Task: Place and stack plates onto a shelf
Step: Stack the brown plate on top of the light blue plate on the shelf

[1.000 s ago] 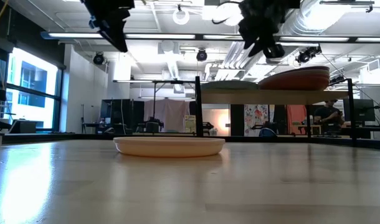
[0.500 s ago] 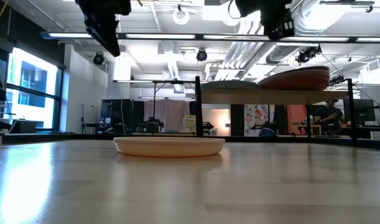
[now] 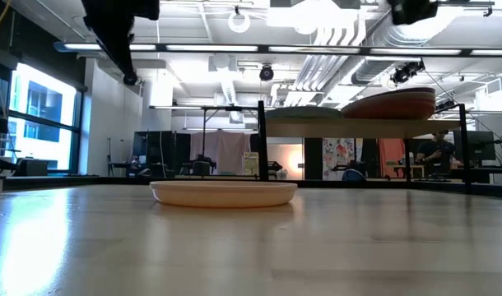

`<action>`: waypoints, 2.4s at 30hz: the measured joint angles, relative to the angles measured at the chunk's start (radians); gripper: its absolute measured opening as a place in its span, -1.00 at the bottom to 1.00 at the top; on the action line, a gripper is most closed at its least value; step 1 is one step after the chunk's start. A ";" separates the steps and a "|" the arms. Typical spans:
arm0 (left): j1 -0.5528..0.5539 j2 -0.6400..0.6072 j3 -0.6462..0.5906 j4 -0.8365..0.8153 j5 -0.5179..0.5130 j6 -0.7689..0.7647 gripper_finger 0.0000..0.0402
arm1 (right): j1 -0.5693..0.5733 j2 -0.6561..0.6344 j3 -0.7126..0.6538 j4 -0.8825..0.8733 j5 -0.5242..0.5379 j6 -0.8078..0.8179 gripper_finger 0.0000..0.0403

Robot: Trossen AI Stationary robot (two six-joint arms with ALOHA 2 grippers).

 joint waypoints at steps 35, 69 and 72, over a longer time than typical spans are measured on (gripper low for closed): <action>-0.383 0.000 -0.070 0.031 -0.009 -0.426 -0.49 | 0.332 0.001 -0.519 0.426 0.117 0.124 -0.30; -0.382 0.000 -0.071 0.075 -0.038 -0.380 -0.49 | 0.329 0.101 -0.669 0.569 0.124 0.134 -0.32; -0.382 0.000 -0.071 0.075 -0.038 -0.380 -0.49 | 0.328 0.101 -0.669 0.568 0.119 0.156 -0.35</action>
